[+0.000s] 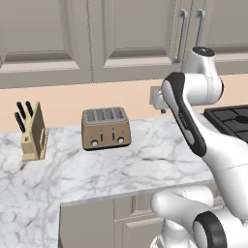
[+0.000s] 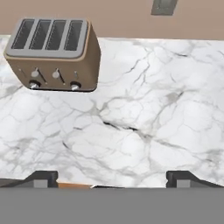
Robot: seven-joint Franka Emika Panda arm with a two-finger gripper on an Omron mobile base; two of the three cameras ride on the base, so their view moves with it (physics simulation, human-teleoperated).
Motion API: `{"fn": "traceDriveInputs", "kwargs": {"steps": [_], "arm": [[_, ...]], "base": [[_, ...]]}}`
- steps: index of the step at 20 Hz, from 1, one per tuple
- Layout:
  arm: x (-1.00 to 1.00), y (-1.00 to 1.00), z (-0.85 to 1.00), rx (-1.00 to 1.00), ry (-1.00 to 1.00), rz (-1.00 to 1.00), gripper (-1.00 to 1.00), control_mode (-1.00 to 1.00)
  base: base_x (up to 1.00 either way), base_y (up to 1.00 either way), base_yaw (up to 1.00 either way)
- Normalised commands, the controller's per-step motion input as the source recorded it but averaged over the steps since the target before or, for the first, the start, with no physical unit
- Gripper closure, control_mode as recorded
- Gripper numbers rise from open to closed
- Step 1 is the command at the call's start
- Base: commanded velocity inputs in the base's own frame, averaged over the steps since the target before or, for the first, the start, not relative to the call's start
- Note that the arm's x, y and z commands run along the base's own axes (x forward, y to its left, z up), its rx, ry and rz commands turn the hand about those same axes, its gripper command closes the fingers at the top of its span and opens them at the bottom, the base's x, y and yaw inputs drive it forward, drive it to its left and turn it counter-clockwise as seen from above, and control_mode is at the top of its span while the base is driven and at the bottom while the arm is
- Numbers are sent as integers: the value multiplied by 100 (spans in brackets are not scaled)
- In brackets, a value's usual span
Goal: Move the bowls from the cabinet to the plates on the dining table.
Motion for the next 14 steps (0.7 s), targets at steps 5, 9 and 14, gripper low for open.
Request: {"fn": "traceDriveInputs", "kwargs": {"steps": [5, 9, 14], "arm": [[-20, -14, 44, -2, -13, -1, -100, -100], [-7, -14, 47, -3, -12, -2, -100, -100], [-5, -11, 50, -2, -10, -2, -100, -100]], "base": [[0, 0, 0], [0, 0, 0], [0, 0, 0]]}}
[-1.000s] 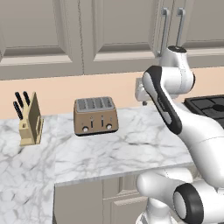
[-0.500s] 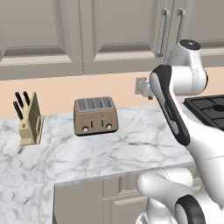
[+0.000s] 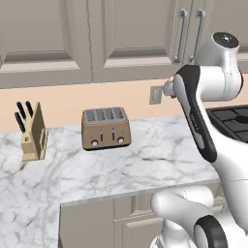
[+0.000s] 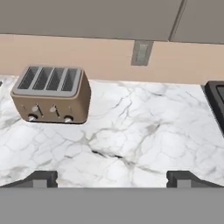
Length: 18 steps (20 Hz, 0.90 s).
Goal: Move the bowls from the cabinet to the plates on the dining table.
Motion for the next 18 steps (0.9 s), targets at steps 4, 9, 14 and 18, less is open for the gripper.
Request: {"fn": "traceDriveInputs", "kwargs": {"steps": [4, 9, 14, 18], "arm": [[-3, -20, 45, -2, -10, -2, -100, -100], [-6, -27, 43, -2, -11, -2, -100, -100], [-9, -29, 43, -2, -13, -2, -100, -100], [-8, -27, 33, -1, -14, -1, -100, -100]], "base": [[0, 0, 0], [0, 0, 0], [0, 0, 0], [0, 0, 0]]}}
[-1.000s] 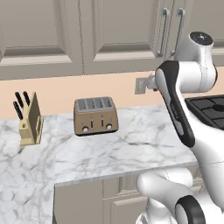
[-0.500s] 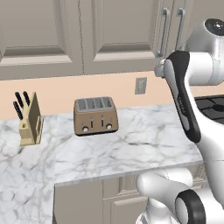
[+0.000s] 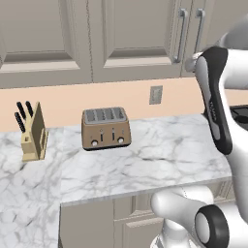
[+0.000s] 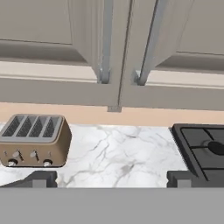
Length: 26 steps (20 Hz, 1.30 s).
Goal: Move the bowls from the cabinet to the plates on the dining table.
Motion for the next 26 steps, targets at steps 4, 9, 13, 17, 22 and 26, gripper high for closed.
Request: {"fn": "traceDriveInputs", "kwargs": {"steps": [4, 9, 13, 17, 22, 26], "arm": [[-3, -25, 25, 0, -13, 0, -100, -100], [0, -24, 15, 0, -9, 0, -100, -100], [2, -21, 6, 0, -4, -1, -100, -100], [13, -24, 4, 0, -3, -2, -100, -100], [31, -17, 2, 0, -1, -2, -100, -100], [41, -4, 0, 0, 0, -3, -100, -100]], "base": [[0, 0, 0], [0, 0, 0], [0, 0, 0], [0, 0, 0], [0, 0, 0], [0, 0, 0]]}}
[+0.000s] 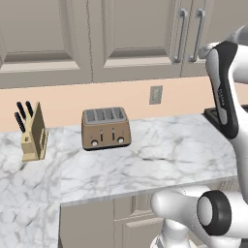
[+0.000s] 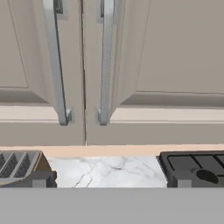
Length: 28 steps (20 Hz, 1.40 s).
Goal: Move the bowls from the cabinet to the plates on the dining table.
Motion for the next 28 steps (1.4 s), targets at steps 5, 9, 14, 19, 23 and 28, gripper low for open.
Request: {"fn": "traceDriveInputs", "kwargs": {"steps": [5, 9, 14, 19, 23, 28], "arm": [[35, 0, 0, 0, 0, -2, -100, -100], [25, -1, 0, 2, -5, 0, -100, -100], [32, -1, 0, 1, -6, 0, -100, -100], [43, 0, 0, 0, -3, 0, -100, -100], [45, 0, 0, 0, -1, 0, -100, -100], [46, -6, 0, 1, 0, 0, -100, -100]], "base": [[0, 0, 0], [0, 0, 0], [0, 0, 0], [0, 0, 0], [0, 0, 0], [0, 0, 0]]}}
